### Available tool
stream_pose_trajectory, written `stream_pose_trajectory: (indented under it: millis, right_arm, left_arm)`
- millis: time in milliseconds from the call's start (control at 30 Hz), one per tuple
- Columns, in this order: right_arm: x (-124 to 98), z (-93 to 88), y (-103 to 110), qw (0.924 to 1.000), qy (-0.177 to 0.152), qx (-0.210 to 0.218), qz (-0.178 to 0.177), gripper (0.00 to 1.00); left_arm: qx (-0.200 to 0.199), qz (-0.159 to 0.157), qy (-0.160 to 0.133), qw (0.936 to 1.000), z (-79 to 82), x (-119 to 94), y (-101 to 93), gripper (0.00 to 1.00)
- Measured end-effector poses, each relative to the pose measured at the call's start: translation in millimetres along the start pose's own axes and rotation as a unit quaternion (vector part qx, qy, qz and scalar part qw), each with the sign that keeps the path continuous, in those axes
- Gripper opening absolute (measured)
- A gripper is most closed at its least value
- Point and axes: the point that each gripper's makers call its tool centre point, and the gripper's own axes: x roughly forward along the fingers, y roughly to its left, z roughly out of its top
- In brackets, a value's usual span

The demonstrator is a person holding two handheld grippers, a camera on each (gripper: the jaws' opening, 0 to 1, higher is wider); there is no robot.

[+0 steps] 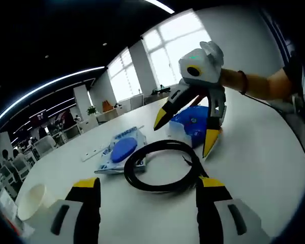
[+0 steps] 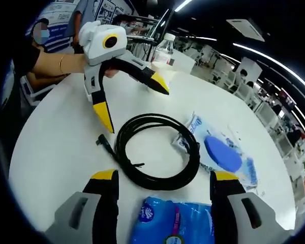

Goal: Arrange the tabletop items into an orderly group along one side of the table until the central work area is clear of visible clutter.

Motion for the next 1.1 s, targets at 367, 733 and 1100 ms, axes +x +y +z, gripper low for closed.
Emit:
stream_pose_trajectory:
  millis: [367,733,1100]
  right_arm:
    - [12.1,1.2,-2.6,0.9997,0.0,0.003,0.025,0.66]
    - [18.6,-3.8,2.2,0.9982,-0.005,0.017,0.058,0.64]
    - [18.8,-4.4,5.3,0.9972,-0.009,0.021,0.07,0.64]
  left_arm:
    - [-0.026,-0.027,0.01,0.9993,-5.5,7.8,-2.3,0.69]
    - [-0.034,-0.051,0.021,0.9979,-17.0,17.1,-5.9,0.68]
    - [-0.025,-0.069,0.026,0.997,-13.9,24.6,-13.6,0.66]
